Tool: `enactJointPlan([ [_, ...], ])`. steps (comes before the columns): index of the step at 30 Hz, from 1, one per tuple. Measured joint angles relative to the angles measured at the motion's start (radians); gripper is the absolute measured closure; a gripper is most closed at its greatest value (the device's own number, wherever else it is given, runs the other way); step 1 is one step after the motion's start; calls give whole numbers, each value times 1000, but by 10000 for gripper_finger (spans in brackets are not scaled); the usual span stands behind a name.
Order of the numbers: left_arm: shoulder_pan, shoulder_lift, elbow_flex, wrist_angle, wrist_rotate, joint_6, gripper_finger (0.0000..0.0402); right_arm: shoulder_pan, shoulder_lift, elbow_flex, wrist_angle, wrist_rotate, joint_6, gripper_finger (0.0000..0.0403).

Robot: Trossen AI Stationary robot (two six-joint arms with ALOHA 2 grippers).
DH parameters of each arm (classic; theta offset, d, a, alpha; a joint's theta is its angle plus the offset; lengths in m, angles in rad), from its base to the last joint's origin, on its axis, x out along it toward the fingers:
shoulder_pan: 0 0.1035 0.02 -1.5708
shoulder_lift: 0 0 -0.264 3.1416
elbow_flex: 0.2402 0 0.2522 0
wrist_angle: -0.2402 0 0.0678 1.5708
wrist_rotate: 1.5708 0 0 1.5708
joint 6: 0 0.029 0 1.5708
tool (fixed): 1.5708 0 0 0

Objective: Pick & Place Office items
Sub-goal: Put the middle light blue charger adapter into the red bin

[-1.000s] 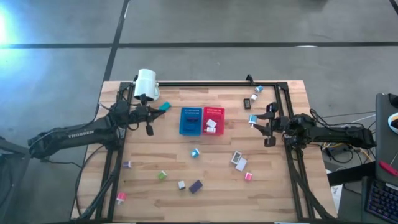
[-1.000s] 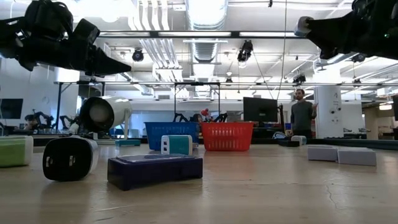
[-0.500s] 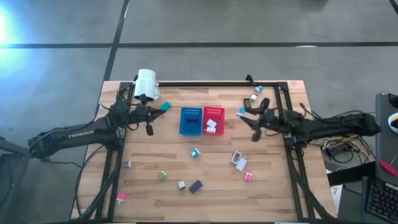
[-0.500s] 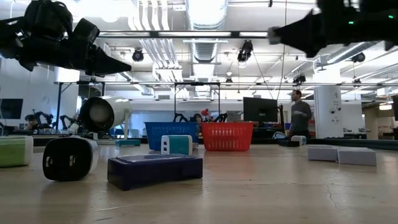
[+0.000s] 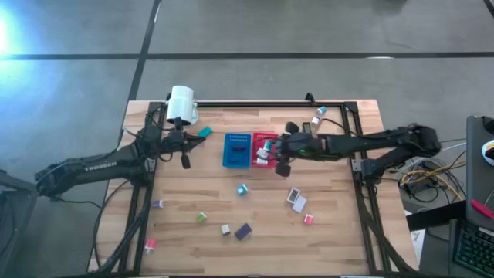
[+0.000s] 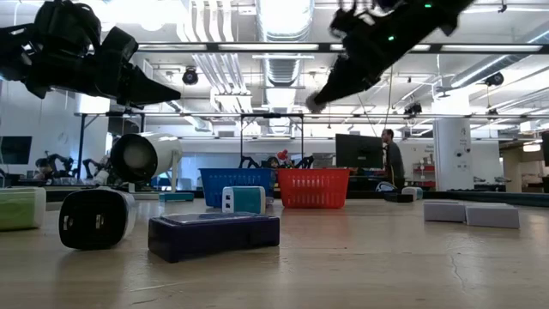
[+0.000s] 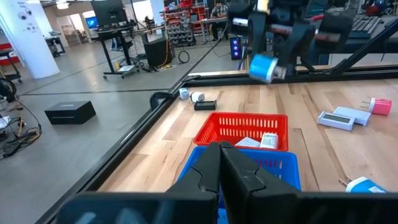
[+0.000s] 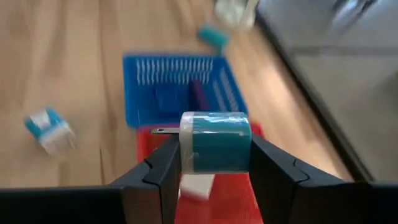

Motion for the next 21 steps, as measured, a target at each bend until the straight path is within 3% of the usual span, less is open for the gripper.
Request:
enactJointPlan([
  [9,0,0,0,0,0,-4,390,-84,271,296,-451,-21,43,259],
  [16,0,0,0,0,0,-4,390,-118,411,422,-514,-132,-10,257],
  [21,0,0,0,-1,0,-4,390,-151,480,512,-605,-141,-8,256],
])
